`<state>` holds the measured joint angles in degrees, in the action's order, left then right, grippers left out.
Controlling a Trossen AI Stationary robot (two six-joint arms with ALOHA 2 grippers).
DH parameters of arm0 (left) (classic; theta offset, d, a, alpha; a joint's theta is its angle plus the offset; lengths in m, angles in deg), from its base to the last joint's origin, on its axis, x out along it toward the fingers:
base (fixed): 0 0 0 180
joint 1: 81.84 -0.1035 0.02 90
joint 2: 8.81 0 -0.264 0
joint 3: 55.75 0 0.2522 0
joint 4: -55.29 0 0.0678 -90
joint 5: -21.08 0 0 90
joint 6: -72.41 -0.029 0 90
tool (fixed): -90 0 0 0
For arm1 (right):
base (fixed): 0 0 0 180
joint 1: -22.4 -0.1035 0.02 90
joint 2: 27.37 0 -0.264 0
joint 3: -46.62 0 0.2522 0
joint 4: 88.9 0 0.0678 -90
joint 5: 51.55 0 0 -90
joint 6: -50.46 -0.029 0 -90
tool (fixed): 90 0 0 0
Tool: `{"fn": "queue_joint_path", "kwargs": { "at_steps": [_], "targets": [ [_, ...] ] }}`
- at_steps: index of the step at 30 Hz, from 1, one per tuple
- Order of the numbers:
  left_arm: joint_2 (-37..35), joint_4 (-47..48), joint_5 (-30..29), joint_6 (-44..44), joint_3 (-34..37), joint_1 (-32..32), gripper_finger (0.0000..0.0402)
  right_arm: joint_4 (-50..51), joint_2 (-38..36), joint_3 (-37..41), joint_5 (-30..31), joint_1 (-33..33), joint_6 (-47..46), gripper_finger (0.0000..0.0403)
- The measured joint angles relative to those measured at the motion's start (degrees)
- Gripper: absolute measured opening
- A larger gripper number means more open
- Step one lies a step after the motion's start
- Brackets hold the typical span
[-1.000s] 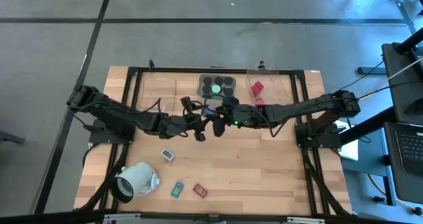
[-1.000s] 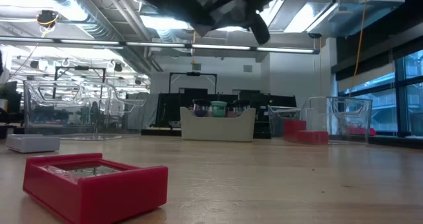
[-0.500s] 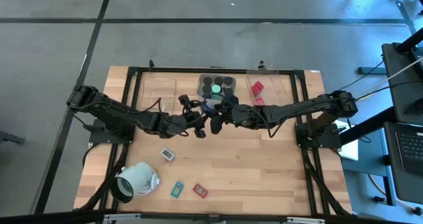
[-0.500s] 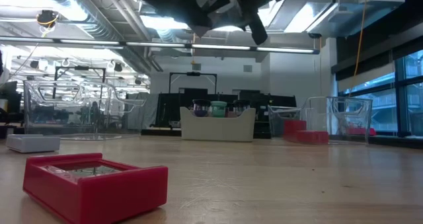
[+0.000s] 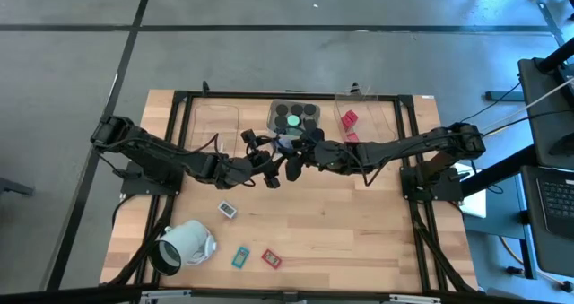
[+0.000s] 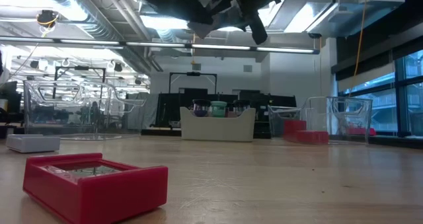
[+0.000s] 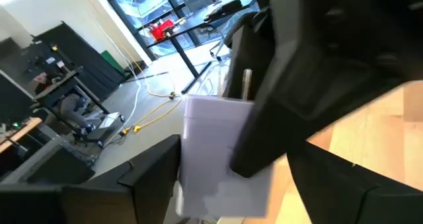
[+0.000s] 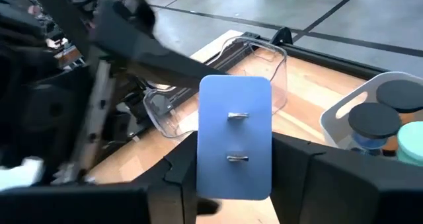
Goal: Pick & Place Office items
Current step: Put the blue charger adapter into the right transparent bin
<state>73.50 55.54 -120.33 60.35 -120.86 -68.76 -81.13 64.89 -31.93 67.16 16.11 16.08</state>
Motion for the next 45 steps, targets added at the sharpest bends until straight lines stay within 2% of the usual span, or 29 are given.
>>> {"fn": "queue_joint_path", "kwargs": {
  "at_steps": [8, 12, 17, 22, 28, 33, 37, 41, 45],
  "targets": [
    [0.0, 0.1, -2.2, 4.9, 0.0, 0.6, 0.0316, 7.4, -3.2, 0.0, 1.1, 4.1, 1.4, 0.0124],
    [0.0, 0.4, -4.8, 8.4, 0.0, 0.5, 0.0319, 18.2, -6.0, 0.0, 0.9, 7.1, 0.7, 0.0124],
    [0.0, 2.1, -4.5, 15.5, 0.0, 0.5, 0.0319, 33.8, -11.0, 0.0, 0.9, 10.5, -0.7, 0.0124],
    [0.0, 1.7, -4.4, 16.0, 0.0, 0.5, 0.0319, 48.3, -15.6, 0.0, 4.7, 14.2, -2.6, 0.0124],
    [0.0, 1.7, -2.3, 16.0, 0.0, 0.5, 0.0319, 61.4, -16.5, 0.1, 8.3, 19.9, -4.2, 0.0126],
    [0.0, 1.8, 1.4, 16.0, 0.0, 0.7, 0.0319, 63.0, -16.6, 3.9, 8.1, 25.6, -4.1, 0.0125],
    [0.0, 3.5, 1.7, 16.1, 0.0, 1.4, 0.0320, 62.3, -17.1, 9.1, 6.3, 30.7, -3.7, 0.0125],
    [0.0, 3.9, 1.4, 16.3, 0.1, 2.0, 0.0320, 56.2, -17.8, 14.3, 3.3, 34.9, -0.8, 0.0125],
    [0.0, 3.9, 1.1, 16.3, 0.1, 1.9, 0.0320, 48.2, -17.8, 18.4, -3.5, 40.0, 4.8, 0.0125]
  ]
}}
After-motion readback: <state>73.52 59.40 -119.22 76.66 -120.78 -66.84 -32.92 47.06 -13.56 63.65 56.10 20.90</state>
